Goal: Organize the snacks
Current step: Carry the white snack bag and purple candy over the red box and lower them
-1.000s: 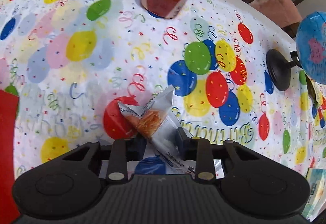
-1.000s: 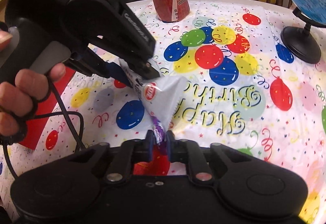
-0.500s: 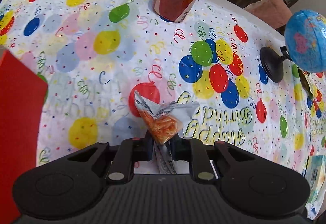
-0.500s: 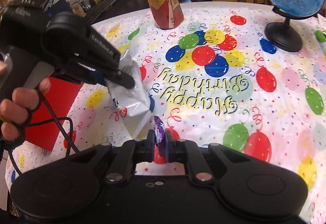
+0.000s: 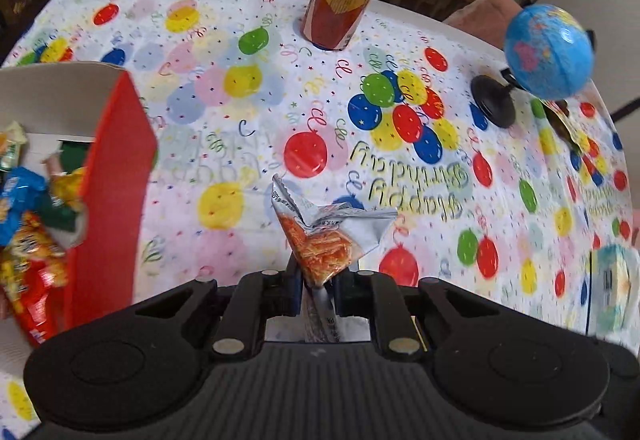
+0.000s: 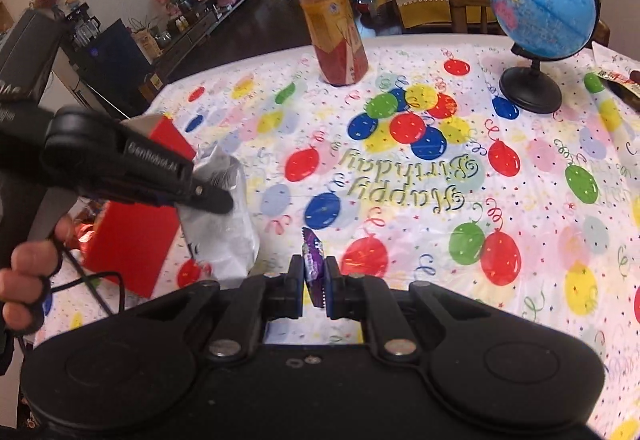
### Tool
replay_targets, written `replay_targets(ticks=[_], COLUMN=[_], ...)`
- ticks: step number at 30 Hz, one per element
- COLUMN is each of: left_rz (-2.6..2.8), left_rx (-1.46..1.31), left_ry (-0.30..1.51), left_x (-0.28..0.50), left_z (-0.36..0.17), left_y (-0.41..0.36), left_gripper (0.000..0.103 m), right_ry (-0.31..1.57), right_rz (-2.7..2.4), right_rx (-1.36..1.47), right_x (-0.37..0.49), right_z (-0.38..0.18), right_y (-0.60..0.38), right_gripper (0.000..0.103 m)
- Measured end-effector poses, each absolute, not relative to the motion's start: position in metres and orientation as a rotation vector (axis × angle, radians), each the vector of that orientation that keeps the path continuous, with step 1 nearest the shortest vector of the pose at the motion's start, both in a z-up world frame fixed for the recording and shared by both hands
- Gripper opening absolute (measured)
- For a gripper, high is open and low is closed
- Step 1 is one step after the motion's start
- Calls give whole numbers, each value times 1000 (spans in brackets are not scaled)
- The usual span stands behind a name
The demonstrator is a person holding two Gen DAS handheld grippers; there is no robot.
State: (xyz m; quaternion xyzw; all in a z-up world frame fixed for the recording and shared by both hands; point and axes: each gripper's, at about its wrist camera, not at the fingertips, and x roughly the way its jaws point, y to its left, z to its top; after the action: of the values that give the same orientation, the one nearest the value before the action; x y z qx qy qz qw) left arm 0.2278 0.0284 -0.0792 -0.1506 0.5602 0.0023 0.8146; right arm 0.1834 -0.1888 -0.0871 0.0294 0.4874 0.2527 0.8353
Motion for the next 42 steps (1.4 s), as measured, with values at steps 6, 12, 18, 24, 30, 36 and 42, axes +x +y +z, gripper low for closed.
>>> replay_targets(ticks=[6,12,18,24,30,36,42], left_rz=[-15,-32,-35,-16,43,115,180], left_rx=[-286,-241,-219,-203,-193,-173,-116], left_ry=[1170,1145,1112,1073,1050,1053,1076], left_x=[194,166,147,132,121,116,120], left_z=[-49,-19,7,27,36,33,22], left_y=[48,72,105,144,194,245,287], left_gripper=[14,14,14,14,15,14,15], right_ry=[998,965,933,904,895,899,913], right_rz=[534,542,560,596,627,647,641], right_rx=[62,55,47,30,13,-12,-36], right_x=[160,141,129,121,119,118,124], right_z=[-61,-38,-20,-10,-11,-18,-32], right_y=[-172,-146,-116,-77,-31,12,47], right_gripper=[8,8,8,8,8,8,8])
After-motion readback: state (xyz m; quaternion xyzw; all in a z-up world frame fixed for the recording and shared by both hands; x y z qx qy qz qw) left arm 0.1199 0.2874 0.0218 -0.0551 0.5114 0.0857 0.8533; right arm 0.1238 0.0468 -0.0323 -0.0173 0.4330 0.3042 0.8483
